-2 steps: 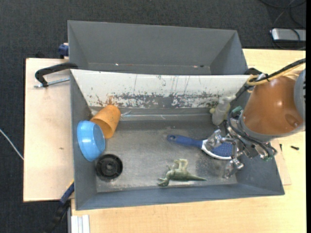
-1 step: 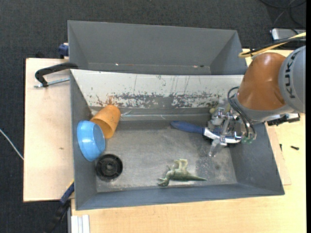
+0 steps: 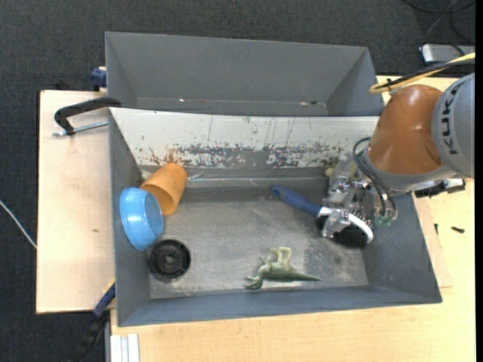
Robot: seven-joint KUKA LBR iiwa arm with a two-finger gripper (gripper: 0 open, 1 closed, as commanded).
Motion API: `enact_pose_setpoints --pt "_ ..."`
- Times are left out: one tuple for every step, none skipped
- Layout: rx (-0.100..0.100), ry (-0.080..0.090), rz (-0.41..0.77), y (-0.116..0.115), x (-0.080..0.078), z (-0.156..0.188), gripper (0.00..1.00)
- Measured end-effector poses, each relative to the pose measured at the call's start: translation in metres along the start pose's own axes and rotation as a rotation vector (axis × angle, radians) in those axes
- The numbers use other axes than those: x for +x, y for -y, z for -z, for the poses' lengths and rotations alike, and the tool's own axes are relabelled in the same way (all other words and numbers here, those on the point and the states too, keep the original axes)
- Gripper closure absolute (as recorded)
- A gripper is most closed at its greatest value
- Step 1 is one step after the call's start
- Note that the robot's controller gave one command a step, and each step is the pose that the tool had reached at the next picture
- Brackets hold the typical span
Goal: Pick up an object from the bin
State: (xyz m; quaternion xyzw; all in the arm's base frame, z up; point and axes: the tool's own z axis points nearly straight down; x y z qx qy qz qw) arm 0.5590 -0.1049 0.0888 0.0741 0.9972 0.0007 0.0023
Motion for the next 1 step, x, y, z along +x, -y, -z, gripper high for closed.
enact_pose_setpoints --pt "0.001 0.01 -0.017 -0.0037 0.0042 0.1995 1.0"
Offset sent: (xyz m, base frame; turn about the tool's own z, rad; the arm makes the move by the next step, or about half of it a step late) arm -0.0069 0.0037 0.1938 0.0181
